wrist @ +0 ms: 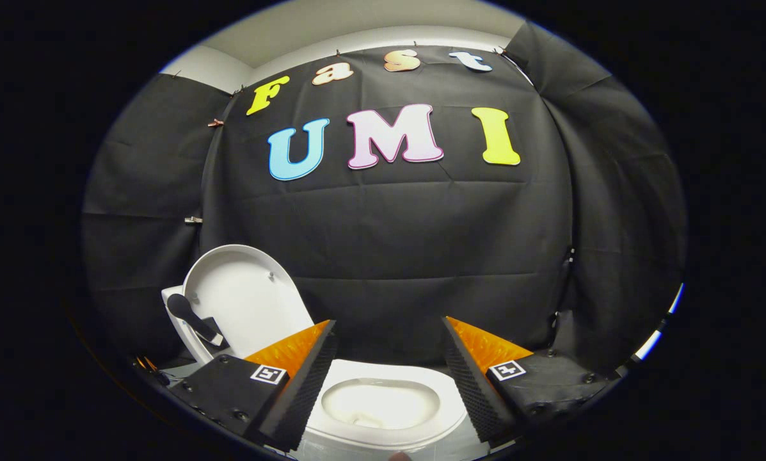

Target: Open the toilet lid.

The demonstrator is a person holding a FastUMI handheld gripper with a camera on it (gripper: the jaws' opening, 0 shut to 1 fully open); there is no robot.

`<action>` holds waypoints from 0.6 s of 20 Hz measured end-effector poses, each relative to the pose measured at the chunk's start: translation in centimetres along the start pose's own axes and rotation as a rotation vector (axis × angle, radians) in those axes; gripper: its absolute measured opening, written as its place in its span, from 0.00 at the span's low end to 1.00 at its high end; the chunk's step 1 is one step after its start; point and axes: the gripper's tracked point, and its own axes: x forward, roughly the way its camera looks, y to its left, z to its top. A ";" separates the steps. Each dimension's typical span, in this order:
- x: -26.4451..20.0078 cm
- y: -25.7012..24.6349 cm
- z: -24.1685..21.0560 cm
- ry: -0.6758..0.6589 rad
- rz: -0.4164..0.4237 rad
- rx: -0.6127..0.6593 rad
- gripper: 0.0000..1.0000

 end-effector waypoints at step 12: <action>0.1 -0.3 -0.1 0.002 -0.007 0.005 0.99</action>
